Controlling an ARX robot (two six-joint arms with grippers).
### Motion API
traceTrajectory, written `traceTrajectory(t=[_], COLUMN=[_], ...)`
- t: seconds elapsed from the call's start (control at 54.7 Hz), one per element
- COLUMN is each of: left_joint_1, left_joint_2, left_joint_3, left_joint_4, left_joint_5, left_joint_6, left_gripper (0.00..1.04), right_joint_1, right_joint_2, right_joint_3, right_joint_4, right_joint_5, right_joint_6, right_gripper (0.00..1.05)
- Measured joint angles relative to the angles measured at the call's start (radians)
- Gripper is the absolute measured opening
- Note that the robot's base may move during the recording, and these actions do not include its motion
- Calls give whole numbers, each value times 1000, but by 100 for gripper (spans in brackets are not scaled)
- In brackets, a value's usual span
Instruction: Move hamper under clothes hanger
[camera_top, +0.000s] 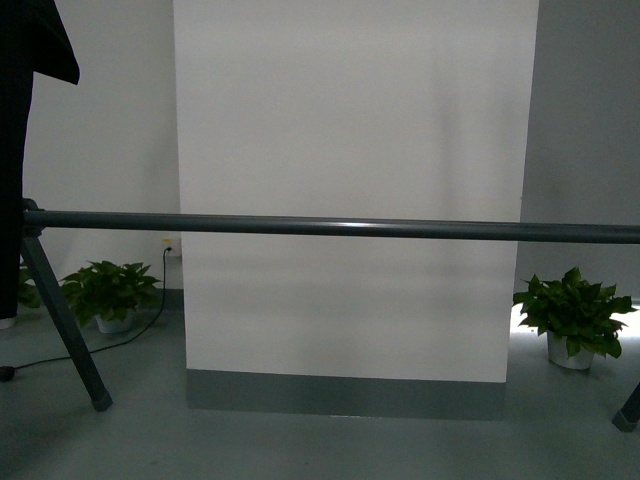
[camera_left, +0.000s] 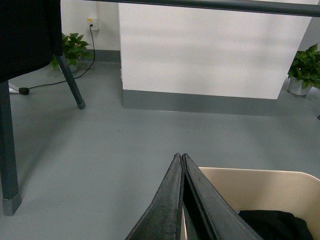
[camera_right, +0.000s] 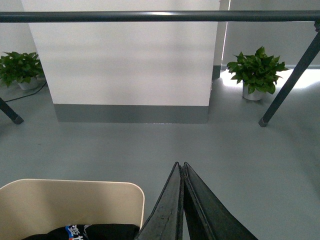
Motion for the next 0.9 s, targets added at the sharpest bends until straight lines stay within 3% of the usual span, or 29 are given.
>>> traceTrajectory(t=[0.219, 0.292, 0.439, 0.53, 0.676, 0.786, 0.823, 0.896], left_joint_1=[0, 0, 0, 0, 0, 0, 0, 0], left_joint_2=[0, 0, 0, 0, 0, 0, 0, 0], left_joint_3=[0, 0, 0, 0, 0, 0, 0, 0], left_joint_4=[0, 0, 0, 0, 0, 0, 0, 0], left_joint_5=[0, 0, 0, 0, 0, 0, 0, 0], left_joint_6=[0, 0, 0, 0, 0, 0, 0, 0], left_gripper=[3, 12, 33, 55, 76, 99, 99, 98], right_joint_1=[0, 0, 0, 0, 0, 0, 0, 0], right_joint_2=[0, 0, 0, 0, 0, 0, 0, 0], right_joint_3=[0, 0, 0, 0, 0, 0, 0, 0], right_joint_4=[0, 0, 0, 0, 0, 0, 0, 0], right_joint_5=[0, 0, 0, 0, 0, 0, 0, 0], right_joint_6=[0, 0, 0, 0, 0, 0, 1, 1], right_gripper=[2, 6, 27, 48, 69, 92, 99, 96])
